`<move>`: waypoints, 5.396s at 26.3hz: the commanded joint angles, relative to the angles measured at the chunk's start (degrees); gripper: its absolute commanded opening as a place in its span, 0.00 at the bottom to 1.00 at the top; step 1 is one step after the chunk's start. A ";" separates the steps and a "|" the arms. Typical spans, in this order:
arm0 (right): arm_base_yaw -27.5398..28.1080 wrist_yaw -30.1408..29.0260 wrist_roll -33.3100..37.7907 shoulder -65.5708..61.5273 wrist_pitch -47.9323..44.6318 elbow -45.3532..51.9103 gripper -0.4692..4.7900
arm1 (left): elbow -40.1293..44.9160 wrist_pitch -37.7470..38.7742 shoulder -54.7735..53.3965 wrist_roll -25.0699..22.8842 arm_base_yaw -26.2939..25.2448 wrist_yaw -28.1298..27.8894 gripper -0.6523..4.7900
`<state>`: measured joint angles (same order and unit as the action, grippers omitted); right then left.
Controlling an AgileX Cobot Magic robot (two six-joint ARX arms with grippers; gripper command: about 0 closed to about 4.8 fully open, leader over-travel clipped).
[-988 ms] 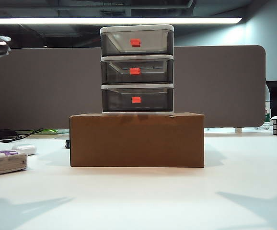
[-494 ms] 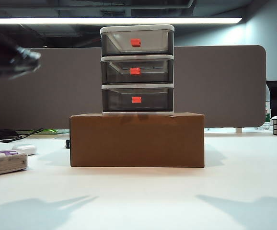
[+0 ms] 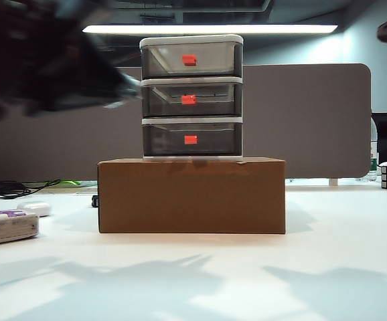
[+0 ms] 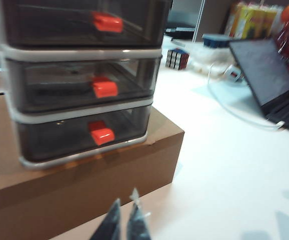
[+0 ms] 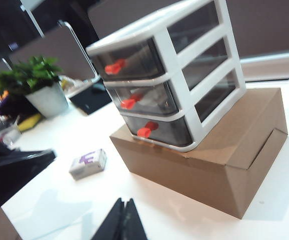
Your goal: Open the third layer of the drawer on the table, pick up a pack of napkins on the table and put it in, and finally close the drawer.
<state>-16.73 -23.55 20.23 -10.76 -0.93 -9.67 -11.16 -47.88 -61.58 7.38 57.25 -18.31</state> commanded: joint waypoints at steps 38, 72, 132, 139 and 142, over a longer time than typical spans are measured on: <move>-0.66 -3.52 -8.72 -30.47 -13.97 -6.34 0.08 | -28.33 -9.05 -42.88 7.61 5.53 -34.64 0.40; -0.92 -3.54 -8.72 -30.53 -14.16 -6.32 0.08 | -28.89 -12.70 -43.60 4.59 0.04 -29.83 0.40; -2.36 -14.97 -6.73 -72.26 -31.15 -31.93 0.08 | -28.94 -10.93 -43.56 2.29 3.52 -34.67 0.11; -2.71 -14.91 -6.73 -72.78 -32.46 -32.68 0.08 | -28.63 -10.69 -43.54 2.51 4.52 -35.93 0.11; -2.95 -13.81 -6.73 -72.78 -32.54 -32.70 0.08 | -27.89 -10.47 -43.34 2.73 5.57 -37.16 0.11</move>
<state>-19.51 -38.74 13.45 -83.79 -31.86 -41.91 -39.70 -58.89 -105.23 9.93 61.98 -54.37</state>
